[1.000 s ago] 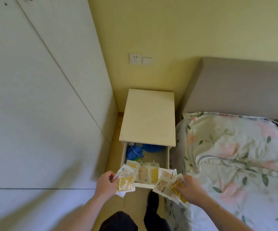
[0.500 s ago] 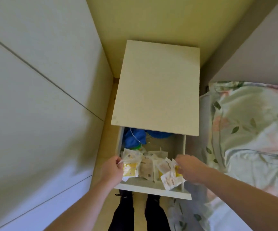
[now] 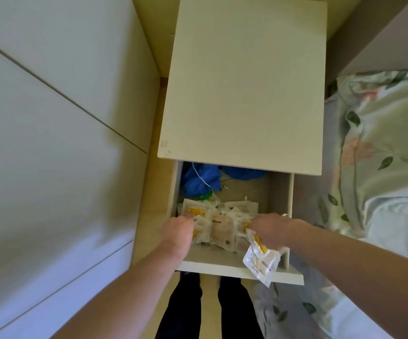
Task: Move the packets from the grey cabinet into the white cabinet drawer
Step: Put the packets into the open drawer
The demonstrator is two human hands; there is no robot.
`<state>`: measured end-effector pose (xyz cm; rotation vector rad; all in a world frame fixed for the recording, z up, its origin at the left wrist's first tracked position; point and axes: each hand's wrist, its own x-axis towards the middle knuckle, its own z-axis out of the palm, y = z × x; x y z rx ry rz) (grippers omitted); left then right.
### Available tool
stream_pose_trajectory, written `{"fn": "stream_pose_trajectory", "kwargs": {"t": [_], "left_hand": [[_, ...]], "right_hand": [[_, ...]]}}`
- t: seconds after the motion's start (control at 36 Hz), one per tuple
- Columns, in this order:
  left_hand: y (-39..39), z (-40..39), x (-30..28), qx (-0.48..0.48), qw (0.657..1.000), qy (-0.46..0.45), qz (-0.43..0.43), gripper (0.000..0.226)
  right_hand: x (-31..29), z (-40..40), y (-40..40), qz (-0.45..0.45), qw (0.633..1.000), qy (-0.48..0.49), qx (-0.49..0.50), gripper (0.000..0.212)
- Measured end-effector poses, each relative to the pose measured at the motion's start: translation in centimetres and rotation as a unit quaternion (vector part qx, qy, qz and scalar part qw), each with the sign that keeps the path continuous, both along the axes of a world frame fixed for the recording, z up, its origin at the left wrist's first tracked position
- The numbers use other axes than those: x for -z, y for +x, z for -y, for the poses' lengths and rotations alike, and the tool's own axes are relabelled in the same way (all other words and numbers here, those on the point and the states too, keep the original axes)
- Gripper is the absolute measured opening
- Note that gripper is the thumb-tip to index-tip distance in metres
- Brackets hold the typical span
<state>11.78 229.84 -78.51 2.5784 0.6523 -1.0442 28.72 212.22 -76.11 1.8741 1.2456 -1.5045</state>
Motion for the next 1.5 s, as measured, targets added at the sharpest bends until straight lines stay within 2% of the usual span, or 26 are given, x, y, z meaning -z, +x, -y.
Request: {"fn": "stream_pose_trajectory", "kwargs": {"t": [0.11, 0.28, 0.42, 0.58, 0.72, 0.97, 1.19, 1.42, 1.5], "left_hand": [[1.3, -0.3, 0.0, 0.059, 0.998, 0.024, -0.01, 0.023], [2.6, -0.7, 0.4, 0.084, 0.995, 0.048, -0.021, 0.018], [2.4, -0.6, 0.1, 0.082, 0.995, 0.04, -0.037, 0.026], [2.2, -0.5, -1.6, 0.143, 0.988, 0.044, -0.047, 0.019], [3.1, -0.8, -2.6, 0.215, 0.976, 0.045, -0.012, 0.023], [5.5, -0.2, -0.8, 0.321, 0.945, 0.041, -0.043, 0.033], [5.4, 0.7, 1.7, 0.293, 0.953, 0.045, -0.058, 0.037], [4.2, 0.2, 1.6, 0.254, 0.966, 0.039, -0.02, 0.053], [4.0, 0.0, 1.3, 0.249, 0.968, 0.038, -0.015, 0.051]], "right_hand": [[1.1, 0.2, 0.4, 0.009, 1.0, 0.001, 0.023, 0.031], [1.6, 0.9, 1.0, 0.026, 0.997, 0.018, 0.068, 0.034], [0.8, 2.2, 1.6, 0.038, 0.987, 0.038, 0.155, 0.034], [-1.1, 4.3, 1.9, 0.048, 0.969, 0.04, 0.24, 0.037], [-2.0, 4.9, 1.9, 0.036, 0.965, 0.046, 0.256, 0.033], [0.4, 2.6, 1.9, 0.025, 0.952, 0.064, 0.297, 0.037], [3.1, 2.2, 0.3, 0.068, 0.948, 0.028, 0.31, 0.041], [3.2, 3.7, -1.5, 0.098, 0.928, 0.028, 0.36, 0.019], [2.8, 4.3, -2.0, 0.112, 0.925, 0.018, 0.363, 0.019]]}}
